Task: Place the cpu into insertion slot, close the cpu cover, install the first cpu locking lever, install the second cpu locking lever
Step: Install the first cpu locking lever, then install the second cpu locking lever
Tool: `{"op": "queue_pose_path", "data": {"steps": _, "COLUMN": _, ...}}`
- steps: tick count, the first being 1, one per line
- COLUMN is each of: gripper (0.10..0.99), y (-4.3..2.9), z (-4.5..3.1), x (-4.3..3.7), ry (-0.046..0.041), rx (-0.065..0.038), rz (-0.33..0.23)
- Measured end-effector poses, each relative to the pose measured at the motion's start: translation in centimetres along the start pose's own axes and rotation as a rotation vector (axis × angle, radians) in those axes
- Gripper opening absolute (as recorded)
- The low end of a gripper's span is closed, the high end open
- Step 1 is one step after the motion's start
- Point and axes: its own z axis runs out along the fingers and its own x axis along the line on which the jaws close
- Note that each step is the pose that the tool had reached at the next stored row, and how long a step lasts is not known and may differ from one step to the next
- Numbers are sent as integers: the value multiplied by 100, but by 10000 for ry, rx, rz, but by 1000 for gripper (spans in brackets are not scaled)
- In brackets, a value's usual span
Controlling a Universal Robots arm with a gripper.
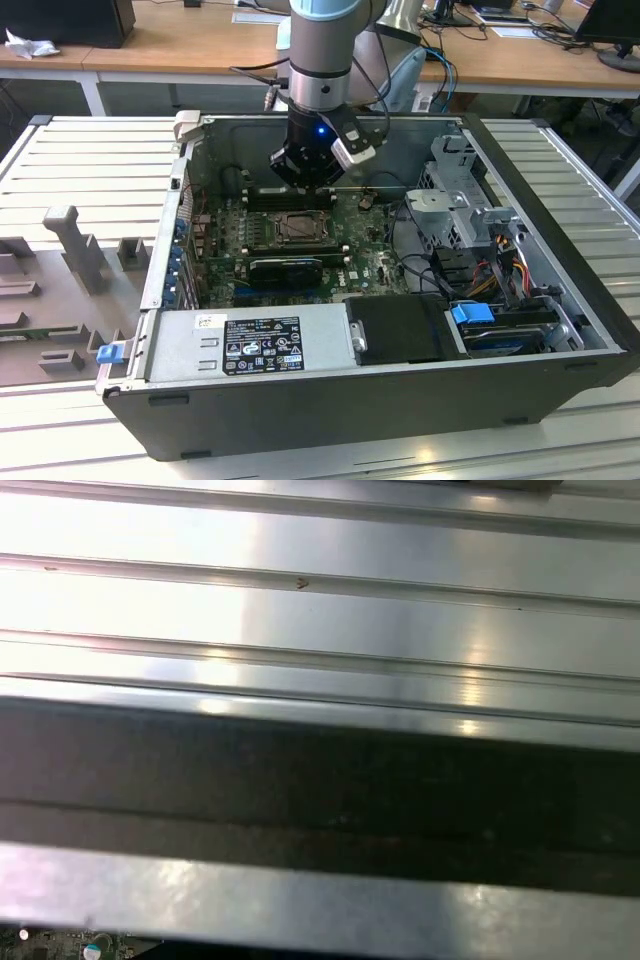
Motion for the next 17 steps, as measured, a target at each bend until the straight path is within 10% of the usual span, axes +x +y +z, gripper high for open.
{"op": "queue_pose_path", "data": {"steps": 17, "gripper": 106, "y": -50, "z": -1, "x": 4, "ry": 1, "rx": 1, "rz": 4}}
